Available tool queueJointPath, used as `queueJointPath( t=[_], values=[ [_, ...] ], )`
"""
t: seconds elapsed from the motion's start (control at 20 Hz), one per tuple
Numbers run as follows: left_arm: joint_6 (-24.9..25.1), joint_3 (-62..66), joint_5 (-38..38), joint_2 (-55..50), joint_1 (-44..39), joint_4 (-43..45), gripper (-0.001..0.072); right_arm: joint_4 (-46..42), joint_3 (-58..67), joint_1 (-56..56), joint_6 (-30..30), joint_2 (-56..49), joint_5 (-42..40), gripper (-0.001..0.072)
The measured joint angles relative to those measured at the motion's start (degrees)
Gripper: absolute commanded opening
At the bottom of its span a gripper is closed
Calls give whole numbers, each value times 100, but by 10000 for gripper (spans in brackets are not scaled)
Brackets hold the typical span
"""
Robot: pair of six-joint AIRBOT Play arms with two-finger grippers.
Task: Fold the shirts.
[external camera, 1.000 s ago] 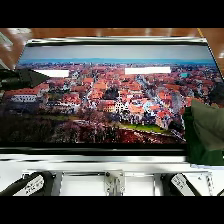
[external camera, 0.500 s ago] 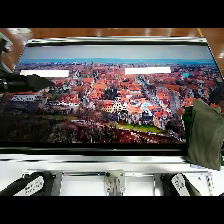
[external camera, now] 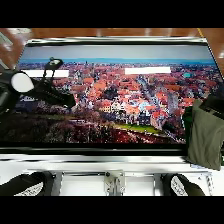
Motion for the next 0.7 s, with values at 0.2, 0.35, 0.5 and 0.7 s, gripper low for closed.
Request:
queueJointPath(
  t=[0.2, 0.35, 0.5, 0.7],
  values=[
    [-297, 7, -11, -170, -225, 254, 532, -13, 0, 555, 127, -114, -26, 693],
    [-367, 7, -17, -210, -282, 323, 532, -9, 0, 697, 162, -138, -31, 693],
    [-407, 9, -20, -227, -297, 365, 533, -7, 0, 752, 177, -149, -33, 693],
    [-426, 9, -22, -232, -308, 372, 532, -9, 0, 774, 190, -151, -35, 694]
  ],
)
